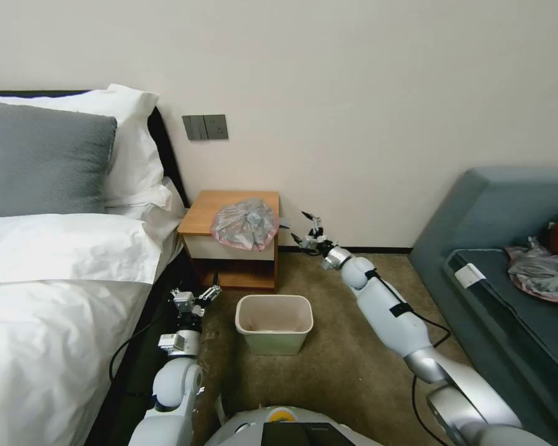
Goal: Pick up the garbage bag from the table and place it over the trash can.
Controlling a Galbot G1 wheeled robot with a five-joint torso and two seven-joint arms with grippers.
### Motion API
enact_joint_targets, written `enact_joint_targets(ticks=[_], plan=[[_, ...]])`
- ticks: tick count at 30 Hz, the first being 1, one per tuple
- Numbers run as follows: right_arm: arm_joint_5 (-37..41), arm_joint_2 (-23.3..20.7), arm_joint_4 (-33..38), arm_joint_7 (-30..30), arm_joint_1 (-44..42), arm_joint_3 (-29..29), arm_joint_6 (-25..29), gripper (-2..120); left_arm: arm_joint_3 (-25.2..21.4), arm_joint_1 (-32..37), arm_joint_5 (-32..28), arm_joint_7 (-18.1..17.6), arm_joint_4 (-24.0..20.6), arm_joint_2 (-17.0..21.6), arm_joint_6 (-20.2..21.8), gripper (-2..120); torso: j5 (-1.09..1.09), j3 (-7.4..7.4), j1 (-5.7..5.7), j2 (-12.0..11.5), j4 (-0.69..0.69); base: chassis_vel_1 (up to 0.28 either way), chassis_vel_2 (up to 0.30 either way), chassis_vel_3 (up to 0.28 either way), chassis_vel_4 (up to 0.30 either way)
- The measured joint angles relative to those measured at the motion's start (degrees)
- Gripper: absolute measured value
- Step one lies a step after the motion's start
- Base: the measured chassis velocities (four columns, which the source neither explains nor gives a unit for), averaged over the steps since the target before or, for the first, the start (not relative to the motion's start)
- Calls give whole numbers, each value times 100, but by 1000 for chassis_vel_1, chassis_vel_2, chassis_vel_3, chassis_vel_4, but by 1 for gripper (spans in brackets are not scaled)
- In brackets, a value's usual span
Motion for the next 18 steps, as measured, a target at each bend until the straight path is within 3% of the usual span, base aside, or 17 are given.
enact_joint_targets(ticks=[9,18], plan=[[-187,205,-463,17,305,-145,155,96,6,3,61,-23,51,-51,-48,100,-1,0,0,0,0,0,0,0,0],[-208,171,-403,-52,322,-340,163,62,65,-6,97,-44,56,-87,-54,100,0,0,0,0,0,0,0,0,0]])
